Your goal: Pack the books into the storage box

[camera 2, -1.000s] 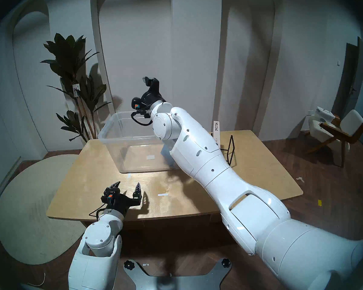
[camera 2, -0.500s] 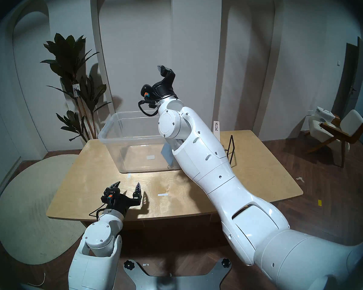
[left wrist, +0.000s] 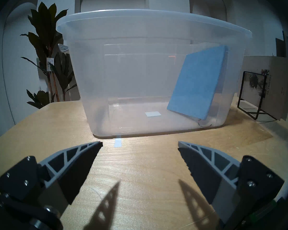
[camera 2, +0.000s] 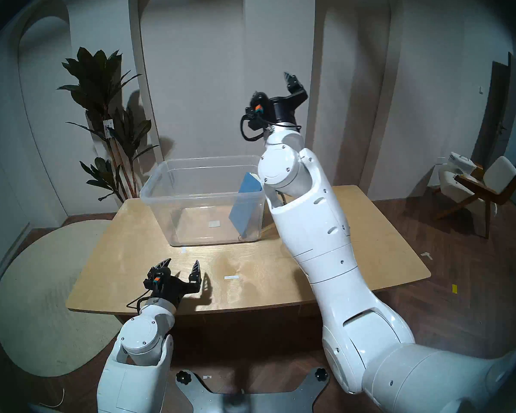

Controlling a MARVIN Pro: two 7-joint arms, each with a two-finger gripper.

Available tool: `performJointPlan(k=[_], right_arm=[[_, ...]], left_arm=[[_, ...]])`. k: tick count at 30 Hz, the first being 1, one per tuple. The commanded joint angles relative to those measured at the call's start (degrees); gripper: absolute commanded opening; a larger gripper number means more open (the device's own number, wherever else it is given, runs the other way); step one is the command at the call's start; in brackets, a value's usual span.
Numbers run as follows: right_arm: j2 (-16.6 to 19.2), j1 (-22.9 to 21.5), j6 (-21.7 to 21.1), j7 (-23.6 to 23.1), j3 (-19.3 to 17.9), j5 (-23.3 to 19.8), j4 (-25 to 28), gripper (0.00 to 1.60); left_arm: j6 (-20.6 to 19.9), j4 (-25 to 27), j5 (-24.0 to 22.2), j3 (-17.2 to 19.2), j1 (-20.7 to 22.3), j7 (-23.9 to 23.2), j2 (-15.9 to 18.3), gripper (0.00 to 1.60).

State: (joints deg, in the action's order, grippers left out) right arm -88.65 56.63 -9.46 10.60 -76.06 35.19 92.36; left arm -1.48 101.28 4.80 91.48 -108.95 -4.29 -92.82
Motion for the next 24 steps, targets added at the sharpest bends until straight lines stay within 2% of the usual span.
performJointPlan(k=[1,6,7,9,12,15,17,20,21,24], right_arm=[[3.1,5.7,0.6,3.3,-7.3,-2.3,7.1,1.60],[5.1,10.0,0.2,4.7,-12.5,-4.0,10.6,1.60],[5.1,10.0,0.2,4.7,-12.5,-4.0,10.6,1.60],[5.7,12.7,-0.6,5.0,-15.8,-5.3,13.1,1.60],[6.0,13.7,-0.9,5.3,-17.8,-6.0,13.3,1.60],[6.2,16.2,-1.7,5.3,-21.2,-7.5,13.8,1.60],[6.5,18.7,-2.8,5.2,-24.7,-9.0,13.5,1.60],[6.8,19.7,-3.8,5.4,-26.3,-9.6,12.6,1.60],[7.0,21.3,-4.9,5.8,-28.4,-10.0,11.8,1.60],[7.3,22.9,-5.7,6.2,-30.5,-10.8,11.6,1.60]], left_arm=[[0.3,1.0,-0.1,-0.1,0.5,0.0,0.1,1.60],[0.3,0.9,0.0,0.0,0.6,0.0,0.1,1.60],[0.3,0.9,0.0,0.0,0.6,0.0,0.1,1.60],[0.3,0.8,0.0,0.0,0.6,0.0,0.1,1.60],[0.3,0.7,0.0,0.0,0.6,0.0,0.1,1.60],[0.3,0.6,0.0,0.0,0.6,0.0,0.1,1.60],[0.3,0.5,0.0,0.0,0.7,0.0,0.1,1.60],[0.3,0.5,0.0,0.0,0.7,0.0,0.1,1.60],[0.3,0.4,0.0,0.0,0.7,0.0,0.1,1.60],[0.3,0.4,0.0,0.0,0.7,0.0,0.1,1.60]])
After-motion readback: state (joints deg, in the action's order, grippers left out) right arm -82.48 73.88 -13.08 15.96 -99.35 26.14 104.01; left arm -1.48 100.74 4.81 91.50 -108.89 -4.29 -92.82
